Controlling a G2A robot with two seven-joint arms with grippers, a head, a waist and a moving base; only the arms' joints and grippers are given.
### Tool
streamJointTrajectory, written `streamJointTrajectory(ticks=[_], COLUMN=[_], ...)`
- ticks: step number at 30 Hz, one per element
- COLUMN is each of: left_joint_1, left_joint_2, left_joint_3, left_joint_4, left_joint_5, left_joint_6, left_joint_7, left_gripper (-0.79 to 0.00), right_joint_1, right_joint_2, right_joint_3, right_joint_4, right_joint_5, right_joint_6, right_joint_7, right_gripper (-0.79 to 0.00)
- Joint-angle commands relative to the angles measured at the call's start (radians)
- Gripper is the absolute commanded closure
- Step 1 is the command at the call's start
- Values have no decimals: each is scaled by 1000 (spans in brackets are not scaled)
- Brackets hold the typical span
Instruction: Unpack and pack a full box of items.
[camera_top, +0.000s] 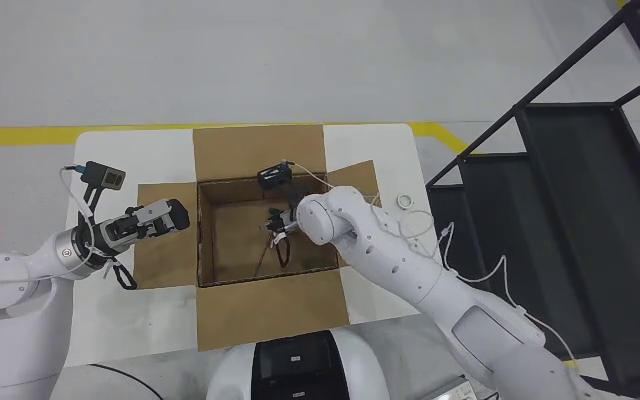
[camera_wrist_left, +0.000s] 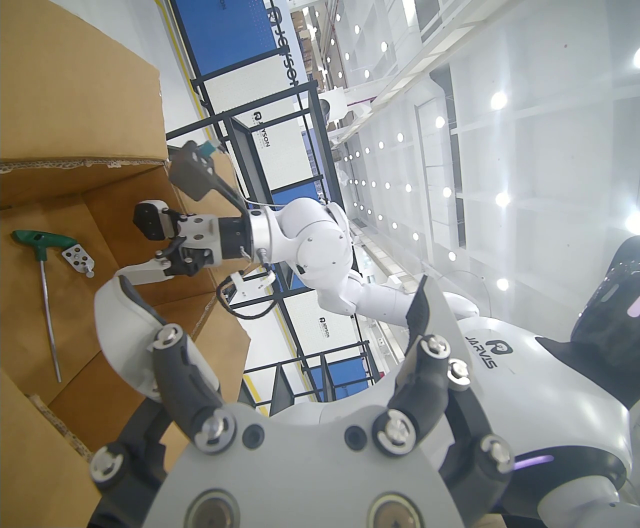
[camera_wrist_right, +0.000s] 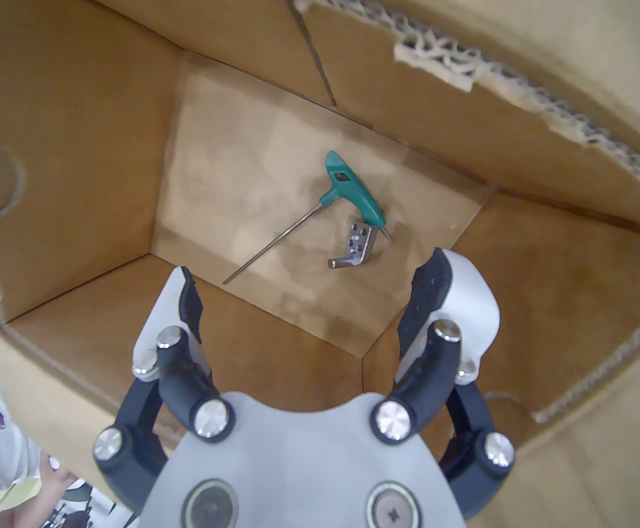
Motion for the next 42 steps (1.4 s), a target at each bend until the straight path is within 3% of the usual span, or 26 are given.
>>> streamJointTrajectory(ticks=[1, 4, 6, 10, 17, 27, 28, 30, 42], left_joint_1=[0, 0, 0, 0, 0, 0, 0, 0, 0], left_joint_2=[0, 0, 0, 0, 0, 0, 0, 0, 0], left_joint_3=[0, 0, 0, 0, 0, 0, 0, 0, 0], left_joint_4=[0, 0, 0, 0, 0, 0, 0, 0, 0], left_joint_5=[0, 0, 0, 0, 0, 0, 0, 0, 0], left_joint_6=[0, 0, 0, 0, 0, 0, 0, 0, 0], left_joint_7=[0, 0, 0, 0, 0, 0, 0, 0, 0], left_gripper=[-785, -785, -785, -785, -785, -785, -785, -785, -785], right_joint_1=[21, 38, 41, 46, 43, 7, 1, -9, -106], right_joint_2=[-16, -36, -47, -64, -82, -84, -82, -80, -55], right_joint_3=[-22, -51, -62, -78, -83, -66, -63, -58, -10], right_joint_4=[69, 144, 177, 237, 286, 255, 248, 240, 55], right_joint_5=[13, 22, 33, 25, 24, -17, -26, -40, -133], right_joint_6=[-4, -13, -21, -13, -13, 14, 20, 28, 64], right_joint_7=[-16, -38, -57, -93, -125, -139, -136, -129, -125], right_gripper=[-785, -776, -696, -656, -360, -314, -237, 0, 0])
